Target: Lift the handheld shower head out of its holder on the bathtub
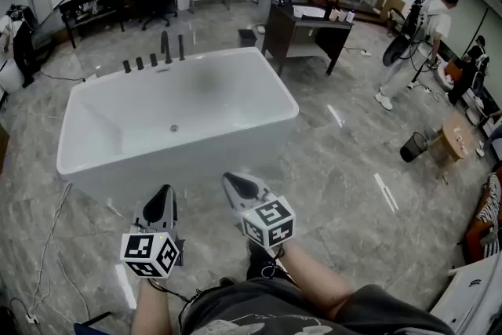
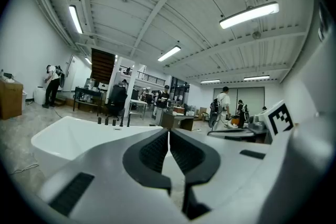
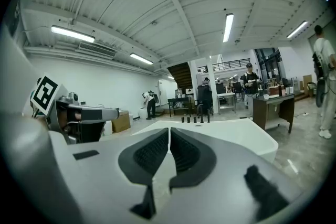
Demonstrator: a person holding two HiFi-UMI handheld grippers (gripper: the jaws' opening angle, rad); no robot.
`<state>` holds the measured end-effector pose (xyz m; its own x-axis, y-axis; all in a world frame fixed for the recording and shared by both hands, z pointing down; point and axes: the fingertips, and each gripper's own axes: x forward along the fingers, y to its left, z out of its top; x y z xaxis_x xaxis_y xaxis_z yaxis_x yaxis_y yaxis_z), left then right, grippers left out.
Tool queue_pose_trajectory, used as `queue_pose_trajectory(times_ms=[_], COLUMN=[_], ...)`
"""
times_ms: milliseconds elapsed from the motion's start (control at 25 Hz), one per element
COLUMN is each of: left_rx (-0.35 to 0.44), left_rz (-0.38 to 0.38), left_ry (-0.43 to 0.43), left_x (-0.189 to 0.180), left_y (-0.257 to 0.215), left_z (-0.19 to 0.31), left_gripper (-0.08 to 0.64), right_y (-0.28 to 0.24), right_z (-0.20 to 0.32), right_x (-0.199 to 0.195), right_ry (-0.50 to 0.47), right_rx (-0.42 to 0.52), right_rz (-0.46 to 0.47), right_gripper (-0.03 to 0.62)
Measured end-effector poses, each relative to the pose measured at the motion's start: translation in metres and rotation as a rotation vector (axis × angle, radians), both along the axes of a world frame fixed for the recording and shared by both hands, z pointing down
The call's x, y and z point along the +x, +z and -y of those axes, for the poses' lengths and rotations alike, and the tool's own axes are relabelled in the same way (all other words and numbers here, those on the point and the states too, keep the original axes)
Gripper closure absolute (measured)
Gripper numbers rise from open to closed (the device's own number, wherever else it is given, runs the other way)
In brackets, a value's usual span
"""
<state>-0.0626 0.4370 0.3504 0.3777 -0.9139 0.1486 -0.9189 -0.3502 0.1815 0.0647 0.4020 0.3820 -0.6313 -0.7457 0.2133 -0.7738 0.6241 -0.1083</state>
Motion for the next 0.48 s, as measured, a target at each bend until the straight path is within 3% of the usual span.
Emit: queue_pose_trajectory(times_ms=[280,480], left_rx=[-0.005,-0.015], left_rz=[-0.001,-0.013], left_ry=[-0.008,-0.029], left_x=[-0.005,-0.019], left_y=[0.001,0.007], left_z=[-0.008,-0.014], left_gripper=[0.538,0.538], right_y=[-0.008,-0.003], right_z=[-0.01,-0.006], right_x=[-0.012,-0.007], right_ry=[-0.067,-0.017], right_rx=[0.024,0.006], right_rz=[0.047,0.076], right_gripper=[0.563,0.561])
